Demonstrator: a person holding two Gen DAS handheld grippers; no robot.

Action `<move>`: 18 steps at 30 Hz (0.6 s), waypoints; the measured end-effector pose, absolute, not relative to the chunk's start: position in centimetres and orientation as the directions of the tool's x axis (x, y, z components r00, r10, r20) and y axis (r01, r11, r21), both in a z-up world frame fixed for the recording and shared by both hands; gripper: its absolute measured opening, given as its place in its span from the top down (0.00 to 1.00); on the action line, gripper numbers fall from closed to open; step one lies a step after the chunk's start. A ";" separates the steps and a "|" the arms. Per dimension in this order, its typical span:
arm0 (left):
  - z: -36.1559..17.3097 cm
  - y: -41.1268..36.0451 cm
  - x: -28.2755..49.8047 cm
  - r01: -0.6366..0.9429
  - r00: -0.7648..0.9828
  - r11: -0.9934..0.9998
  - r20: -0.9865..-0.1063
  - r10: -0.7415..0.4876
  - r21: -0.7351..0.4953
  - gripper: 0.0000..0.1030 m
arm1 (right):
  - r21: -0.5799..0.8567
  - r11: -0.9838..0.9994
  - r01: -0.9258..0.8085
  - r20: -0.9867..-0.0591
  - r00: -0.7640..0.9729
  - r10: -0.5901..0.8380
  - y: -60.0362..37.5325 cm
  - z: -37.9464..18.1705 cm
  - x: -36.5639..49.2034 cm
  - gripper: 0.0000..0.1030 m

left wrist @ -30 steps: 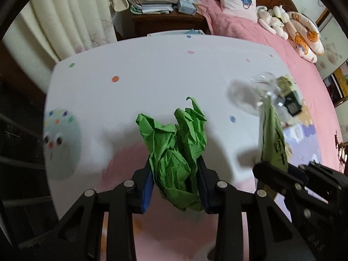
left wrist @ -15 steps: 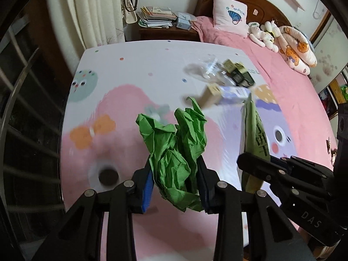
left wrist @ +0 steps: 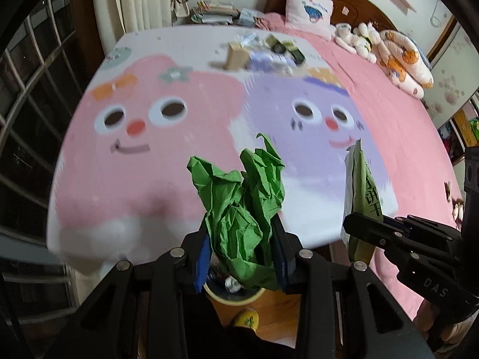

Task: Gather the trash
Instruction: 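Lower both tools over the bin and open them to drop the green wrappers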

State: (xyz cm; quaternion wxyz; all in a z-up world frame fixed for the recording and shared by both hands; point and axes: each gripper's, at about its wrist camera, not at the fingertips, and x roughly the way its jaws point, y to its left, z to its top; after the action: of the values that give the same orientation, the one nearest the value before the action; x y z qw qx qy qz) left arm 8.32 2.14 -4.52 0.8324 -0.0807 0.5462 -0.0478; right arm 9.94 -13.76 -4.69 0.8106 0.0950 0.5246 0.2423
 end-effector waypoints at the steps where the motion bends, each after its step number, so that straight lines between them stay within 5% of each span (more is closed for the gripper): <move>1: -5.0 1.7 7.8 -0.004 0.391 0.982 -0.904 -0.171 -0.188 0.67 | 0.413 0.865 -0.284 -0.810 0.321 0.491 -14.3 -5.3 9.2 0.89; 11: -11.5 -2.1 2.8 0.075 0.317 0.982 -0.930 -0.186 -0.171 0.67 | 0.447 0.878 -0.173 -0.853 0.213 0.476 -16.5 -13.9 3.6 0.89; 18: -20.7 -3.5 1.4 0.118 0.256 0.978 -0.946 -0.198 -0.173 0.67 | 0.453 0.890 -0.058 -0.876 0.158 0.456 -16.3 -23.8 2.6 0.89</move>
State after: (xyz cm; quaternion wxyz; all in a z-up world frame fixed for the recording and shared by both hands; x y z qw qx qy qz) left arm 1.36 -3.54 -20.67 0.7917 -0.0333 0.6018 -0.0997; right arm 2.63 -16.30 -23.82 0.7442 0.1594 0.6252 0.1727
